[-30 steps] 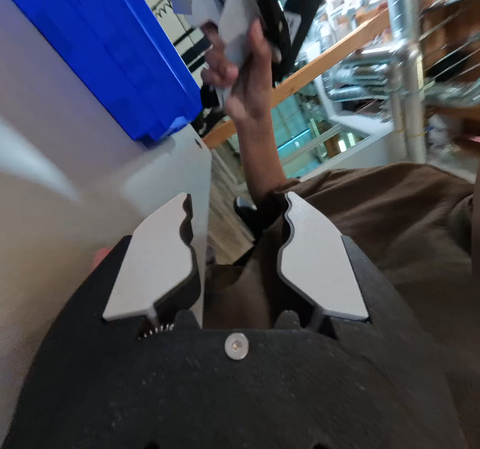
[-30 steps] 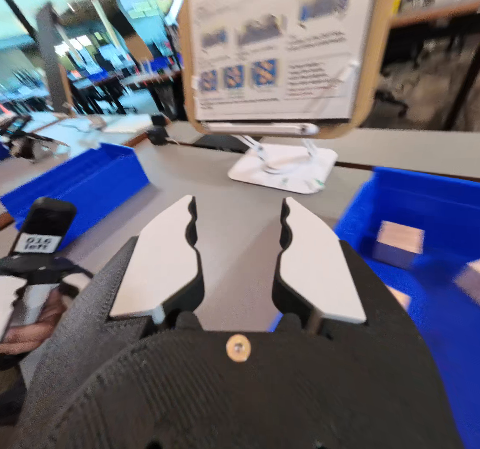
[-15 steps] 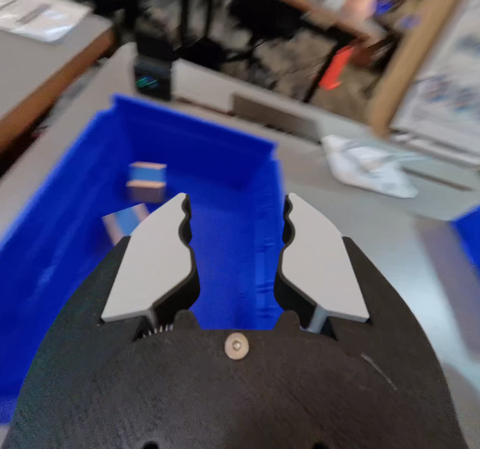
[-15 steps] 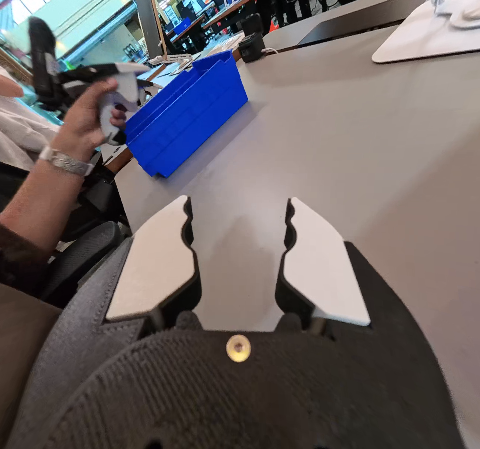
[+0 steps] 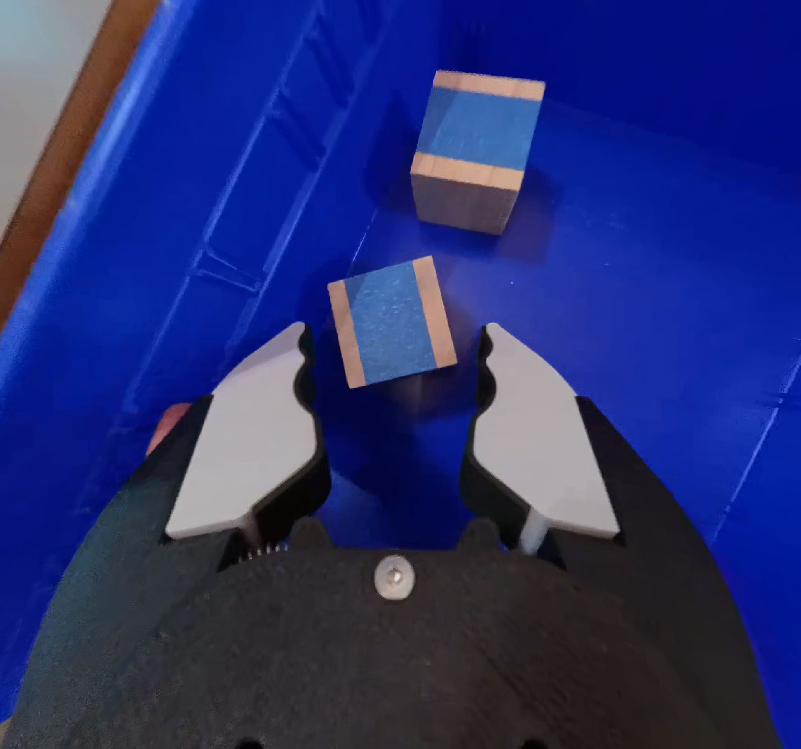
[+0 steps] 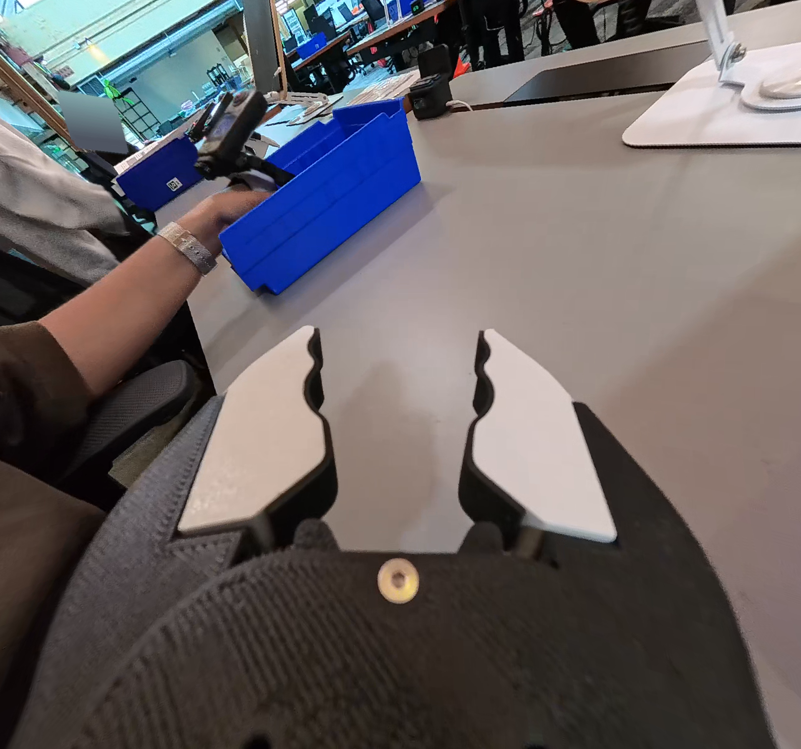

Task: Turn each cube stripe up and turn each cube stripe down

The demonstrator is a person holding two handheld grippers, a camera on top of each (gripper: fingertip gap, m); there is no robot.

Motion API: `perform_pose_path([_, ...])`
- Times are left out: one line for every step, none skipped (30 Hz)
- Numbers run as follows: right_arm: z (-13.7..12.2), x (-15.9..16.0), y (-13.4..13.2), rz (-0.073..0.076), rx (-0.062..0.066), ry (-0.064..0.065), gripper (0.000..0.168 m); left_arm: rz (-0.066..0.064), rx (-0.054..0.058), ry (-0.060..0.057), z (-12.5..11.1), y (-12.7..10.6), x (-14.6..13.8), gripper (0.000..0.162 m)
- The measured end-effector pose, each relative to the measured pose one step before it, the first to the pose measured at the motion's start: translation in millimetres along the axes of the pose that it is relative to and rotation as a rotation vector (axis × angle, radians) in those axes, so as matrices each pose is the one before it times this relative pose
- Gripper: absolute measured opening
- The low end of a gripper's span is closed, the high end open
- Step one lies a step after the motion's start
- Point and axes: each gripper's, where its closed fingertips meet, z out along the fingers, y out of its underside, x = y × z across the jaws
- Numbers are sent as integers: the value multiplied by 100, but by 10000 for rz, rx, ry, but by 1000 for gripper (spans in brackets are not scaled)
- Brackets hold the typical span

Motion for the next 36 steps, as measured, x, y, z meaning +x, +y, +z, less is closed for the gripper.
perform_pose_path([18,29,88,36,-24,-18,69,-85,-23,161,226,190,142,57])
perform_pose_path([18,61,79,27,-29,-4,69,-251,220,329,-98,-145,257,50])
perform_pose_path([31,83,86,29,-27,-1,68,-273,228,323,-378,-222,206,50])
perform_pose_path([25,81,73,40,-17,-2,68,-137,274,295,-615,-402,152,48])
perform_pose_path([45,84,58,58,-10,-10,67,-105,401,162,-823,-750,16,47])
perform_pose_path([58,41,78,63,-17,-32,67,-111,530,149,-1039,-1094,55,47])
perform_pose_path([84,41,114,53,-34,-35,66,-96,596,211,-1210,-1296,247,47])
perform_pose_path([94,48,149,43,-50,-21,66,-94,666,287,-1293,-1490,528,47])
perform_pose_path([88,29,151,38,-51,-21,65,-35,677,444,-1321,-1556,949,47])
perform_pose_path([81,9,145,31,-43,-19,65,-47,551,385,-1232,-1398,1083,46])
perform_pose_path([71,21,123,21,-37,-8,65,7,538,534,-1121,-1356,1504,46])
perform_pose_path([59,30,84,10,-26,-2,65,50,543,725,-1047,-1278,1976,46])
perform_pose_path([34,33,32,2,-13,0,65,10,429,665,-849,-1055,2107,46])
perform_pose_path([3,55,-15,5,8,3,64,32,385,731,-636,-910,2385,46])
perform_pose_path([-23,60,-60,21,34,-3,64,51,324,882,-452,-663,2726,46])
perform_pose_path([-57,80,-94,35,52,-15,64,28,230,937,-205,-351,2904,46])
perform_pose_path([-79,97,-121,49,67,-18,64,20,143,1005,43,2,3042,46])
perform_pose_path([-99,127,-148,68,78,-26,64,-15,60,1089,268,342,3130,46])
perform_pose_path([-103,105,-177,85,96,-45,64,-68,-37,1119,522,702,3083,47])
perform_pose_path([-121,104,-206,91,112,-58,64,-165,-108,1022,747,1051,2804,46])
perform_pose_path([-117,87,-218,89,130,-83,64,-289,-230,891,965,1451,2433,46])
perform_pose_path([-123,54,-228,103,140,-108,64,-459,-372,762,1142,1883,2020,46])
perform_pose_path([-100,164,-169,158,107,-70,64,-550,-582,673,1290,2334,1644,46])
perform_pose_path([-112,273,-110,221,55,-5,63,-425,-793,564,1335,2545,1227,46])
perform_pose_path([-148,310,-131,207,66,10,62,-235,-555,392,1329,2198,809,46])
perform_pose_path([-153,312,-174,147,99,13,62,-50,-359,270,1218,1873,524,46])
perform_pose_path([-144,291,-180,91,81,28,62,-62,-338,141,1058,1670,277,46])
perform_pose_path([-134,227,-162,36,58,13,62,-116,-343,213,842,1425,330,46])
perform_pose_path([-100,146,-148,-25,45,-9,63,-170,-222,323,595,961,414,46])
perform_pose_path([-66,99,-118,-77,40,-1,63,-250,-15,332,384,527,353,46])
perform_pose_path([-33,69,-73,-97,28,5,63,-374,90,305,240,310,220,46])
perform_pose_path([24,-7,-18,-85,11,-26,63,-478,104,360,181,249,193,46])
perform_pose_path([67,-66,65,-66,-5,-50,64,-553,63,413,161,262,159,46])
perform_pose_path([102,-92,143,-64,-40,-47,64,-501,11,398,106,271,78,46])
perform_pose_path([144,-118,235,-70,-81,-54,65,-364,21,312,57,178,-64,46])
perform_pose_path([142,-148,261,-76,-98,-58,65,-266,10,142,-3,111,-286,46])
